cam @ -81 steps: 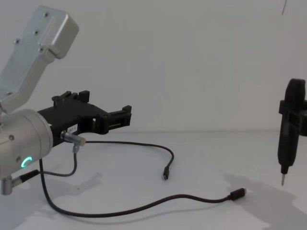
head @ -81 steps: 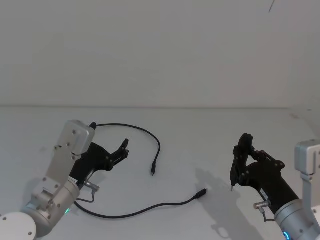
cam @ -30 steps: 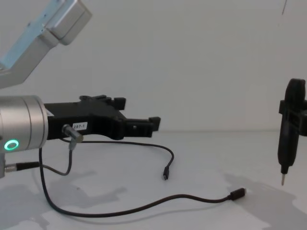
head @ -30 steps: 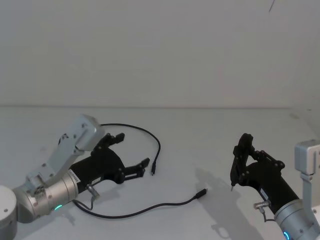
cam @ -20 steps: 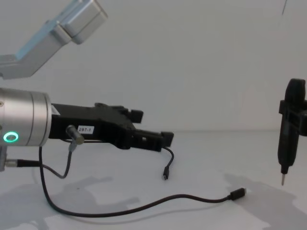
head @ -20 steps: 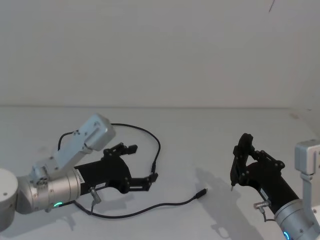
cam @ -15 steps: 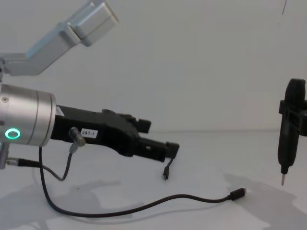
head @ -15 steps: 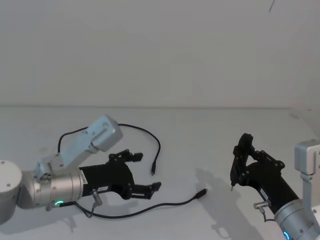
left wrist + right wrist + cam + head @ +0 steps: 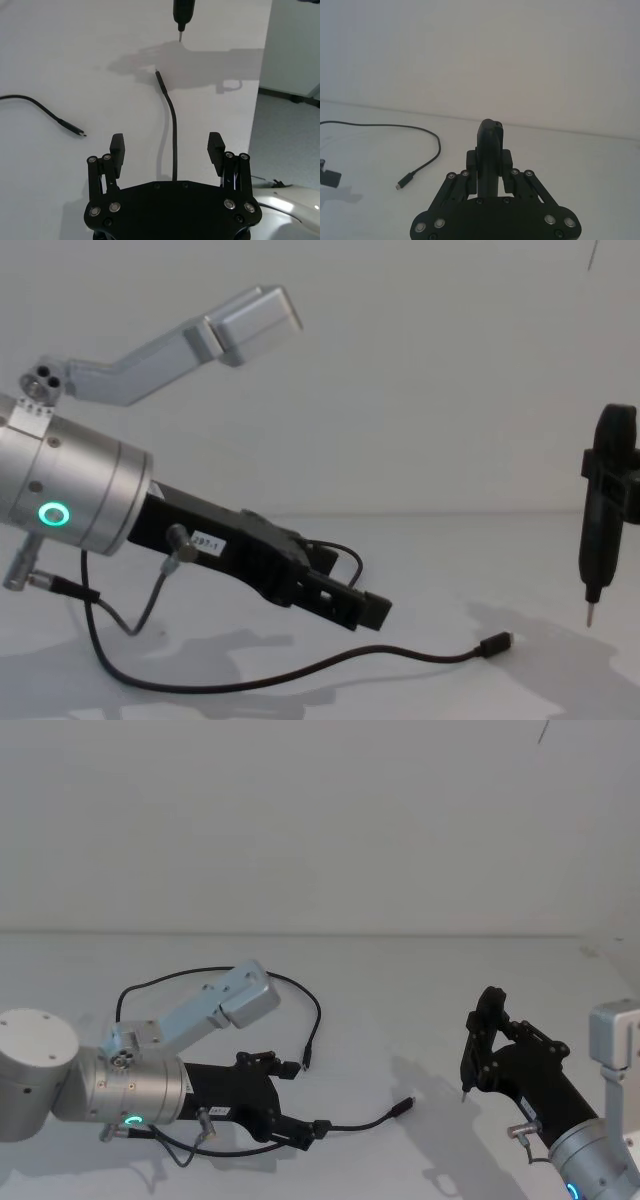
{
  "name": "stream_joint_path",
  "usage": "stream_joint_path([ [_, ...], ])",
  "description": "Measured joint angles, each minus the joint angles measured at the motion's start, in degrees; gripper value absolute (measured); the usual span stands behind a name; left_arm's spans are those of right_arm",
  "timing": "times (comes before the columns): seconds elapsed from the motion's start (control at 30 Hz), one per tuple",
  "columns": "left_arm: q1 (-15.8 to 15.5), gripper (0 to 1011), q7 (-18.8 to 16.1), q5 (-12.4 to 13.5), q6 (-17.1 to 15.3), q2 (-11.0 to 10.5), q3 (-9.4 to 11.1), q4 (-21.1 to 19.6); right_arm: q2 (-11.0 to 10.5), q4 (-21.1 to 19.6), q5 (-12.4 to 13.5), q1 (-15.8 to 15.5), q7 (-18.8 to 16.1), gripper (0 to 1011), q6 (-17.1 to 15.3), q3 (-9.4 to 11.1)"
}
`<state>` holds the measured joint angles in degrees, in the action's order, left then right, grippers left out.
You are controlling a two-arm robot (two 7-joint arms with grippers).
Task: Pick up the data cable with the one hand.
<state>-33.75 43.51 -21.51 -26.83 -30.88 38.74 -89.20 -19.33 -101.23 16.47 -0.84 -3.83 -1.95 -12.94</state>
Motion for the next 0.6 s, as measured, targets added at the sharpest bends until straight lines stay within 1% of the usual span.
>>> stream_joint_path([
  [0.23, -1.48, 1001, 0.24, -0.46, -3.48, 1.33, 1.16, 1.39, 0.00, 0.00, 0.00, 0.00, 0.00, 279, 0.00, 0.00],
  [0.6, -3.32, 1001, -0.10, -0.87, -6.94, 3.22, 2.76, 3.51, 0.00, 0.00, 0.00, 0.00, 0.00, 279, 0.00, 0.00],
])
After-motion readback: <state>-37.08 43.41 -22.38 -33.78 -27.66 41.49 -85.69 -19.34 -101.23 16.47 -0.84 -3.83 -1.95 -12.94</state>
